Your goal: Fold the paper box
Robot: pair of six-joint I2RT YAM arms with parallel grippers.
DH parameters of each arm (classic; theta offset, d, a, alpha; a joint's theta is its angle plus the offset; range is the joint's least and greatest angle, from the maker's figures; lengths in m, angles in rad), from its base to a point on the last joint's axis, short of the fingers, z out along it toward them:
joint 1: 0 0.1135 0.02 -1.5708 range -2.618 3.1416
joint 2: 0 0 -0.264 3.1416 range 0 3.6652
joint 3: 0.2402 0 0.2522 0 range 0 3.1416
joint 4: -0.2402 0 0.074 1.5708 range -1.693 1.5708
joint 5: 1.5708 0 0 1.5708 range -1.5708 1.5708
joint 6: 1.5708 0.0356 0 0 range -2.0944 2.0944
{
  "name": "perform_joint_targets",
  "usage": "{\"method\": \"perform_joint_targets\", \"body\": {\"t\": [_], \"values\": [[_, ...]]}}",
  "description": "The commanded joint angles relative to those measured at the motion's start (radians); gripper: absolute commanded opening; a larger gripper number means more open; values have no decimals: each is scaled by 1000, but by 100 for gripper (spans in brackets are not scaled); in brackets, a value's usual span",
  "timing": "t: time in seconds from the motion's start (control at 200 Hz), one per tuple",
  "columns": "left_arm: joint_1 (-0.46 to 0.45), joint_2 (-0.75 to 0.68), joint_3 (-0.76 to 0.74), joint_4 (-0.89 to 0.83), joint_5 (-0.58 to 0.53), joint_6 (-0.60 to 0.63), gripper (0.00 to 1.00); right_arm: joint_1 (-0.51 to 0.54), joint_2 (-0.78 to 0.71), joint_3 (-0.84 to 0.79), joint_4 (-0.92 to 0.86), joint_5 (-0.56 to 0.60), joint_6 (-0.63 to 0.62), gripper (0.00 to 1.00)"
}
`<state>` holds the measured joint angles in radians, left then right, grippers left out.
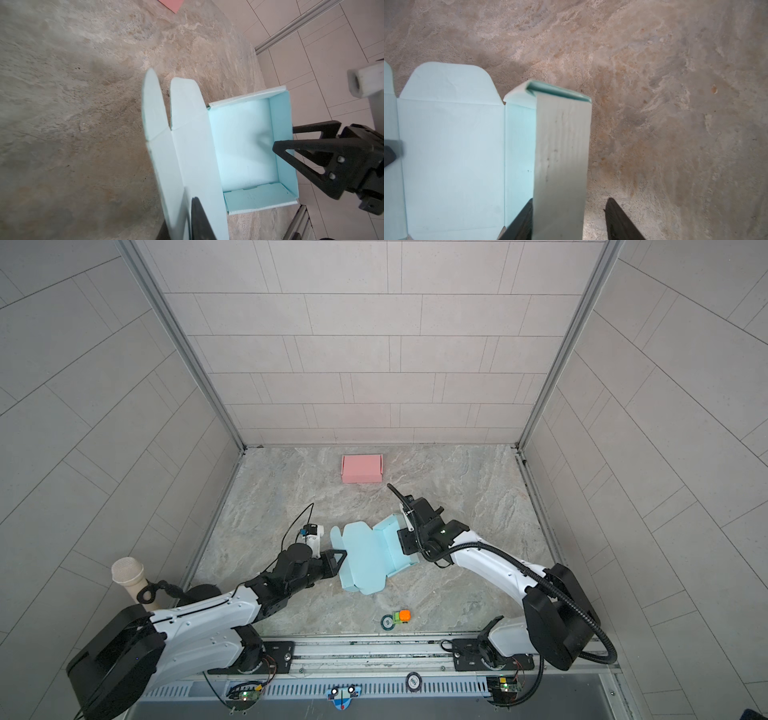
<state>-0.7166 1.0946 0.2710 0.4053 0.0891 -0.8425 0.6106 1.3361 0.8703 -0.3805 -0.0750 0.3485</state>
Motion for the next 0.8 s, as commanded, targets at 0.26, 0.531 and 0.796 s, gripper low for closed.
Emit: {"method": "perform_joint_targets", "body": {"t": [0.26,0.531,0.796], "values": [[35,-123,120,-189,52,115,10,57,-362,-114,89,-102,-76,58],[80,-167,388,-641,168,404,10,59,-414,-160,293,-166,-102,65],[82,-153,632,-940,206,572,5,58,-230,-94,440,-330,-182,65]]}}
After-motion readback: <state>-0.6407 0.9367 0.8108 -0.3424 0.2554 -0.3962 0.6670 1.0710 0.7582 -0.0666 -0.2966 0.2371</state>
